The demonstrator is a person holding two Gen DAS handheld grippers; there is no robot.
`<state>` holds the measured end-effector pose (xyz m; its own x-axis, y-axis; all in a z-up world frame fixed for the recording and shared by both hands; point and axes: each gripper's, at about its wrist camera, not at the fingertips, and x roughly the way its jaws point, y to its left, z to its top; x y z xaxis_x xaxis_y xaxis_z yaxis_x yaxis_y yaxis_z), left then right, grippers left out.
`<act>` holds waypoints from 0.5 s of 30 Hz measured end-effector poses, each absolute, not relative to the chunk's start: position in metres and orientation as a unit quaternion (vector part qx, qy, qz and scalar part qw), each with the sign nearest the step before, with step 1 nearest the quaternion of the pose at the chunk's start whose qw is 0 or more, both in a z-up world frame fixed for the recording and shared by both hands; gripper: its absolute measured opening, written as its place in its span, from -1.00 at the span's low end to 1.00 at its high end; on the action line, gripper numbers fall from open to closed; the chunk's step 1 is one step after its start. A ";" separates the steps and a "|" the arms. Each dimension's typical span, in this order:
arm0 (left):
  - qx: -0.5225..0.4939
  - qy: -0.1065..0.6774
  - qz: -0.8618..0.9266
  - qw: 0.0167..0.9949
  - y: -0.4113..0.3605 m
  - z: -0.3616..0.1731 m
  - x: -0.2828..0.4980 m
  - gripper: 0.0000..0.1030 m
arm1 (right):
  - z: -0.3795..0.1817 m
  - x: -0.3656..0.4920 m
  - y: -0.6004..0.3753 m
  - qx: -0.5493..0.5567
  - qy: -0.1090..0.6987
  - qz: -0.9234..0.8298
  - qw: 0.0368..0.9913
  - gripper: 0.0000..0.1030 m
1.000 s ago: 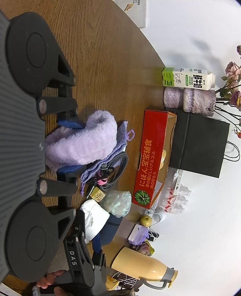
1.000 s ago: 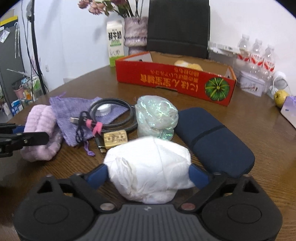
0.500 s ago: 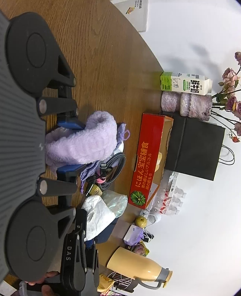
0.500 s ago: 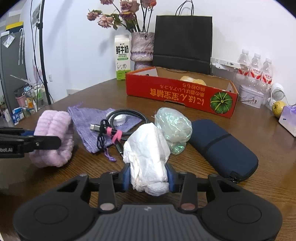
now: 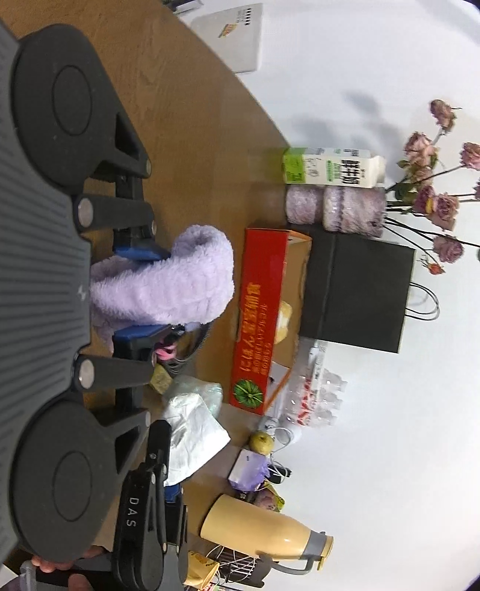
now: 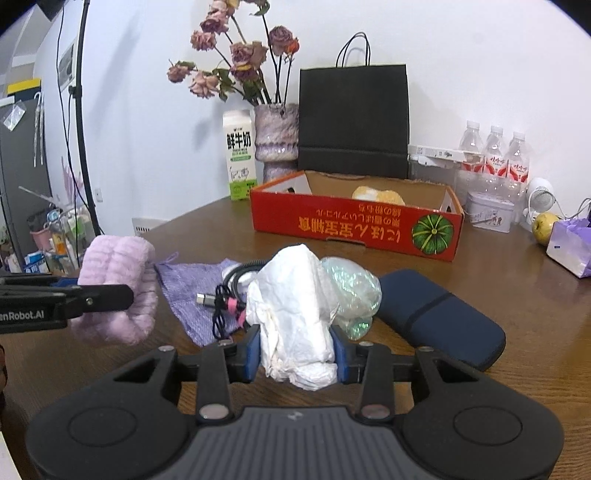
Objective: Organize objects
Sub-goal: 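Lift the white cloth and lilac towel with both tools, then carry the white cloth and lilac towel over the red box with both tools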
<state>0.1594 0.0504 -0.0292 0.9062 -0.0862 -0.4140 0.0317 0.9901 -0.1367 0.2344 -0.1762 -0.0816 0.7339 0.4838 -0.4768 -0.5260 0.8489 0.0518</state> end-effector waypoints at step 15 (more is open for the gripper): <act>-0.029 0.154 -0.020 0.987 0.028 0.017 0.185 -0.40 | -0.051 0.247 -0.174 -0.022 0.194 0.258 0.946 -0.28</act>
